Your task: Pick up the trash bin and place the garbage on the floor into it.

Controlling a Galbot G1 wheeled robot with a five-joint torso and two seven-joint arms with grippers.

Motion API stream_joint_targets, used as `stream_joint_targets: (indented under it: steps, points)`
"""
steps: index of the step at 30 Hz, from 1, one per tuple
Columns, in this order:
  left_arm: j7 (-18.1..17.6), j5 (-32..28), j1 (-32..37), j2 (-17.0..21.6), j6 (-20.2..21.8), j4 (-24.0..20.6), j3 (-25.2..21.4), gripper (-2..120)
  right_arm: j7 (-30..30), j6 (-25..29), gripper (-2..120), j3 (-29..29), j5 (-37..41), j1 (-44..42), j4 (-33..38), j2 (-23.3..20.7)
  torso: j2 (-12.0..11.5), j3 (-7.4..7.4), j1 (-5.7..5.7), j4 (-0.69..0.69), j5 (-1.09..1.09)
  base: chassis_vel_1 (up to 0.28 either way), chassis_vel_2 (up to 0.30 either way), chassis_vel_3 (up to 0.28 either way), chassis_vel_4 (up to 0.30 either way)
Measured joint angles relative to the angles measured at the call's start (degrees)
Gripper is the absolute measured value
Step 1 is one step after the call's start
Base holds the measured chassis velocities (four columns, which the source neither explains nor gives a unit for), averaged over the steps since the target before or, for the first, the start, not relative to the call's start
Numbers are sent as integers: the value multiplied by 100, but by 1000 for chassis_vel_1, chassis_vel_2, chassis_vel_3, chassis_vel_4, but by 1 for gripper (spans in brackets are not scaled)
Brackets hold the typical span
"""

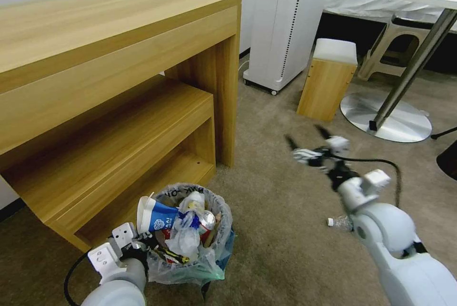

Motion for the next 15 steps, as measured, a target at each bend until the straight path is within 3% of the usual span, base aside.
stream_joint_targets:
  steps: [7,15]
  points:
    - [10,5,37,5,9,-9,90,0,-60,531,100,593,-141,-499,-131,297,0,0,0,0,-1,0,0,0,0]
    - [134,64,22,10,21,76,150,0,-184,722,100,685,-151,-536,-198,552,0,0,0,0,-2,0,0,0,0]
